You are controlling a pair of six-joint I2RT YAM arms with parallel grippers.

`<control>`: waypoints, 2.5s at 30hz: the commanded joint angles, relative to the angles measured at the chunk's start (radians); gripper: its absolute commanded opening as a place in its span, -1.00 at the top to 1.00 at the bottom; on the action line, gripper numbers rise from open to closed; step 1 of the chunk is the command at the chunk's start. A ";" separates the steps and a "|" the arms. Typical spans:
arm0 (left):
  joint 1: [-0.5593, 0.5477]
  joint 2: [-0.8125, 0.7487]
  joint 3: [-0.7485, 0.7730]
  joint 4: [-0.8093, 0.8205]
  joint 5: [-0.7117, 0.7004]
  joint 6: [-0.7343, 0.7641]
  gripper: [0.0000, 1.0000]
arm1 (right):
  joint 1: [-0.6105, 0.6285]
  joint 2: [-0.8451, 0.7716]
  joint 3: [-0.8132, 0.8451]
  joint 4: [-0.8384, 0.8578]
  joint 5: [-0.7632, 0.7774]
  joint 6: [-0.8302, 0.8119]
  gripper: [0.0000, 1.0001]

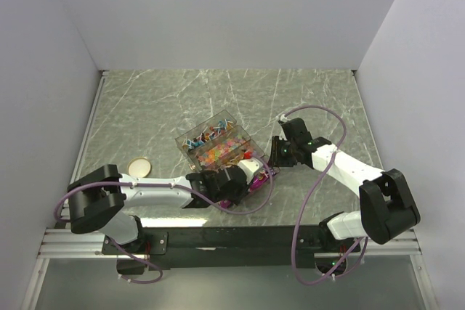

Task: Pack the candies
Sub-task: Scoop the fake candies from the storage box, then place the fake candies in the packing bottle.

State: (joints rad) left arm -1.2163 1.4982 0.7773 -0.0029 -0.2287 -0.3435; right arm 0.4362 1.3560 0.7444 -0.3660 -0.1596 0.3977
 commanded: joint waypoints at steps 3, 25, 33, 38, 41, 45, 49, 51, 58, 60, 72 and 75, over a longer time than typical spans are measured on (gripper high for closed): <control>-0.017 -0.052 -0.004 0.106 0.080 0.023 0.99 | 0.003 -0.006 0.033 -0.045 0.015 0.009 0.26; -0.020 -0.099 -0.035 0.116 0.058 0.038 0.99 | -0.004 -0.026 0.124 -0.062 -0.011 0.017 -0.07; -0.020 -0.133 -0.052 0.109 0.045 0.037 0.99 | -0.016 -0.124 0.148 -0.091 -0.020 0.029 -0.40; -0.020 -0.148 -0.053 0.106 0.038 0.034 0.99 | -0.022 -0.201 0.193 -0.119 -0.029 0.033 -0.62; -0.020 -0.157 -0.036 0.086 0.032 0.034 0.99 | -0.031 -0.234 0.220 -0.149 -0.006 0.027 -0.72; -0.020 -0.191 -0.015 0.046 0.011 0.037 0.99 | -0.056 -0.293 0.228 -0.174 0.014 0.026 -0.82; -0.006 -0.233 -0.003 -0.006 -0.024 0.052 0.99 | -0.063 -0.365 0.211 -0.197 0.048 0.043 -0.85; 0.015 -0.250 0.010 -0.042 -0.037 0.061 0.99 | -0.065 -0.411 0.202 -0.202 0.058 0.047 -0.87; 0.168 -0.322 0.030 -0.143 -0.012 0.101 0.99 | -0.067 -0.503 0.155 -0.217 0.065 0.046 -0.90; 0.230 -0.343 0.037 -0.178 -0.017 0.126 0.99 | -0.067 -0.520 0.139 -0.212 0.057 0.046 -0.90; 0.537 -0.342 0.103 -0.321 -0.110 0.253 0.99 | -0.067 -0.546 0.059 -0.140 -0.046 0.030 -0.91; 0.606 -0.313 0.114 -0.350 -0.133 0.280 0.99 | -0.067 -0.558 0.056 -0.136 -0.044 0.015 -0.91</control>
State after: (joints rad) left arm -0.6563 1.1648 0.8429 -0.3290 -0.3138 -0.1162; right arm 0.3748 0.8268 0.8013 -0.5518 -0.1886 0.4347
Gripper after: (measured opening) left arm 0.324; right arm 0.954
